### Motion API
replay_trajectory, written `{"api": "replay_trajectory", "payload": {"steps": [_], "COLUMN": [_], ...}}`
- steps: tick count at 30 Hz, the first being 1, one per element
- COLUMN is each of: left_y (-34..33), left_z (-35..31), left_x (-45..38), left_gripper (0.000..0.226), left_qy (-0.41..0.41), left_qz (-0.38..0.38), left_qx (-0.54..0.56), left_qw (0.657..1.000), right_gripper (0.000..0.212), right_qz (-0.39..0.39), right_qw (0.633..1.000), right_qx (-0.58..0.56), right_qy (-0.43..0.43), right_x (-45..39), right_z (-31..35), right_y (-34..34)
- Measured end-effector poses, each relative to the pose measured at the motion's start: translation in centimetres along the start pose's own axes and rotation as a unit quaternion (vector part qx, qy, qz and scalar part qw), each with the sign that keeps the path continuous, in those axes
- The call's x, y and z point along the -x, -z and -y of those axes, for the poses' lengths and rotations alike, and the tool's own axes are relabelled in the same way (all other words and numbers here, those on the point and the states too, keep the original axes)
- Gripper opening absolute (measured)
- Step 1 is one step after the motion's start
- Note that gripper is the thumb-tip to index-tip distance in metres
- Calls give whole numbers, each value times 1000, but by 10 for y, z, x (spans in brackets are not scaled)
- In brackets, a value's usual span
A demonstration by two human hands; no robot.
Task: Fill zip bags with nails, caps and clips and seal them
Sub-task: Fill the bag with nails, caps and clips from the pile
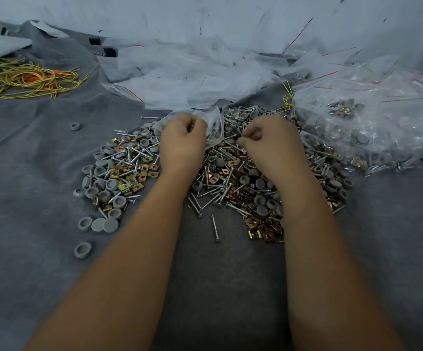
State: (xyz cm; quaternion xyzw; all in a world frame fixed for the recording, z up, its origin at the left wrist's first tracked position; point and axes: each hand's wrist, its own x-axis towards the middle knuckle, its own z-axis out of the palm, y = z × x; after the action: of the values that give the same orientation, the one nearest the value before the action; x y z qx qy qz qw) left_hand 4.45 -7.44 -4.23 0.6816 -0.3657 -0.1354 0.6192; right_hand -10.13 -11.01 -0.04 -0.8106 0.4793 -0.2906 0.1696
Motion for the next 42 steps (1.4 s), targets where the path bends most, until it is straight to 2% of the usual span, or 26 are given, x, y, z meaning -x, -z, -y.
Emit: {"api": "replay_trajectory", "payload": {"steps": [2,4,6,10,14,18,21,25,29,37,42], "left_y": [-1,-1,-1,-1,-1,-1,-1,-1,-2,-1,0], "left_z": [-2,-4,-5,-5,-4,-2,-1,-2,-1,-1,-1], "left_x": [2,4,5,5,3,0,-1,-1,-1,-2,0], "left_gripper": [19,18,18,18,19,22,23,23,23,24,23], "left_qy": [-16,-33,-45,-44,-31,-3,8,10,16,10,7], "left_qz": [12,27,35,37,28,5,0,1,2,4,5], "left_qx": [-27,-42,-41,-31,-17,9,26,31,28,26,19], "left_qw": [999,998,998,998,999,1000,1000,999,999,1000,1000], "right_gripper": [7,8,2,14,22,16,20,9,9,16,12], "right_qz": [-39,-62,-62,-9,-27,-46,23,145,166,139,22], "right_qw": [994,987,989,996,995,994,999,986,984,988,998], "right_qx": [-100,-141,-106,2,-52,-93,-28,71,51,-7,-56], "right_qy": [8,47,81,88,78,26,7,32,42,61,29], "right_x": [0,1,1,-2,-1,0,3,6,8,6,-1], "right_z": [5,10,13,7,8,10,10,16,17,14,4], "right_y": [0,-3,-9,-22,-22,-11,-5,-6,-8,-13,-12]}}
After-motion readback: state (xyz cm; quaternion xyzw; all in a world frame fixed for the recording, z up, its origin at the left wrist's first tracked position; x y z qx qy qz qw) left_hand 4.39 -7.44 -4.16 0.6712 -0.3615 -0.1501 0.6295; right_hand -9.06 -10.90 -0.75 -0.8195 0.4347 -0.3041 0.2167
